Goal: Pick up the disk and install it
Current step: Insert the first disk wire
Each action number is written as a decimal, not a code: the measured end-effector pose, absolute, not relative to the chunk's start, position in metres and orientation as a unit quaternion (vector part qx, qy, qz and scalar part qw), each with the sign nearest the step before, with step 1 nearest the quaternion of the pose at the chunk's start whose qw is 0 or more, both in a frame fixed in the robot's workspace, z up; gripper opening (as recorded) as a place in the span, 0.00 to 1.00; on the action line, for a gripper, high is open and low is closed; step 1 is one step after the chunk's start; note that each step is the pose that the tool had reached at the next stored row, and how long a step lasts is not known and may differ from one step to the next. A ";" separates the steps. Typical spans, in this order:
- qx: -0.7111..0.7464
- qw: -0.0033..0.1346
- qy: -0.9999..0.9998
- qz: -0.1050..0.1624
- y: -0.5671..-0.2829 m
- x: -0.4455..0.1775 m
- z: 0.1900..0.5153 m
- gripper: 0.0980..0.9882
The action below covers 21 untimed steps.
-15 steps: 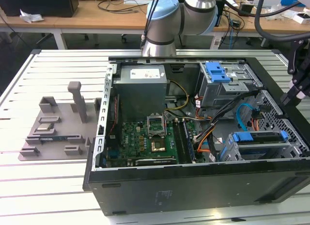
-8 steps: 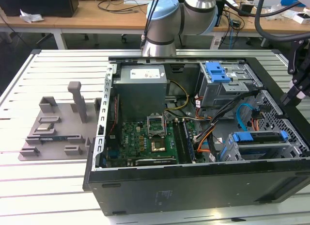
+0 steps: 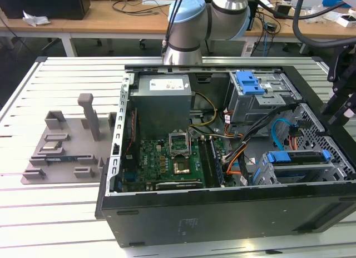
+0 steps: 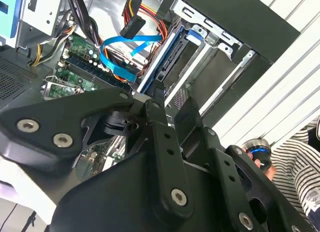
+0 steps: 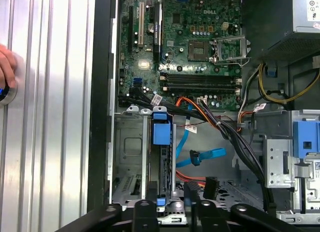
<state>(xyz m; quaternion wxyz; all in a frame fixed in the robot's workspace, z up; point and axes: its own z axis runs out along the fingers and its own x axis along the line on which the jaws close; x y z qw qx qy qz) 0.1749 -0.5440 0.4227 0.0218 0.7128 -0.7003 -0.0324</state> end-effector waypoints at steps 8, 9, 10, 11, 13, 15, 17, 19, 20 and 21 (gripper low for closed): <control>0.713 0.023 -0.700 -0.031 -0.529 0.176 0.419 0.30; 0.713 0.024 -0.700 -0.031 -0.528 0.176 0.418 0.30; 0.713 0.024 -0.700 -0.030 -0.526 0.177 0.417 0.30; 0.713 0.024 -0.700 -0.030 -0.525 0.177 0.416 0.30; 0.713 0.024 -0.700 -0.030 -0.523 0.177 0.414 0.30; 0.713 0.024 -0.700 -0.030 -0.523 0.177 0.413 0.30; 0.713 0.024 -0.700 -0.030 -0.523 0.177 0.411 0.30; 0.713 0.024 -0.700 -0.030 -0.522 0.177 0.409 0.30; 0.713 0.024 -0.700 -0.030 -0.522 0.177 0.408 0.30; 0.713 0.024 -0.700 -0.030 -0.522 0.177 0.408 0.30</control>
